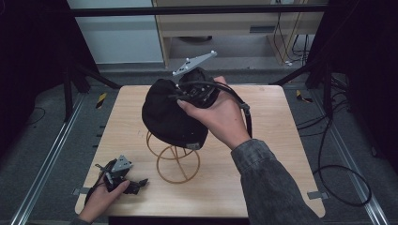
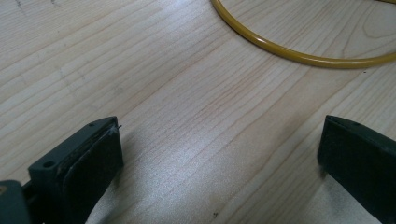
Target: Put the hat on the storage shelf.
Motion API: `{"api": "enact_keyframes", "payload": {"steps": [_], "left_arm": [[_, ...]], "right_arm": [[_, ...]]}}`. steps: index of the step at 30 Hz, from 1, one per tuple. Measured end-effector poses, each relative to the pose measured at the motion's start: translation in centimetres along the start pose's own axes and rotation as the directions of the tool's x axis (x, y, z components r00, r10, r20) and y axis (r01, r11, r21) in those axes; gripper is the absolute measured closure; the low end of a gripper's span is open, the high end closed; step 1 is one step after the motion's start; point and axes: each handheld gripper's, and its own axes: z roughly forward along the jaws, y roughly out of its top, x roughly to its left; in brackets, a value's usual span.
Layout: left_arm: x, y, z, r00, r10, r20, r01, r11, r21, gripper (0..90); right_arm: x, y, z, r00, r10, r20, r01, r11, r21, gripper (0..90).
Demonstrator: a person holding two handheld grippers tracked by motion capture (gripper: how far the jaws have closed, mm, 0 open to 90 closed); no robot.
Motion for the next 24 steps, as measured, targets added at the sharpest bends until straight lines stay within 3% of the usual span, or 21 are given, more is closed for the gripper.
{"api": "enact_keyframes", "payload": {"steps": [24], "left_arm": [[0.0,0.0,0.0,1.0000,0.000,0.000,0.000,1.0000,0.000,0.0]], "right_arm": [[0.0,-1.7,1.8,0.9993,0.014,-0.035,-0.012,0.998,0.055,75.9]]}}
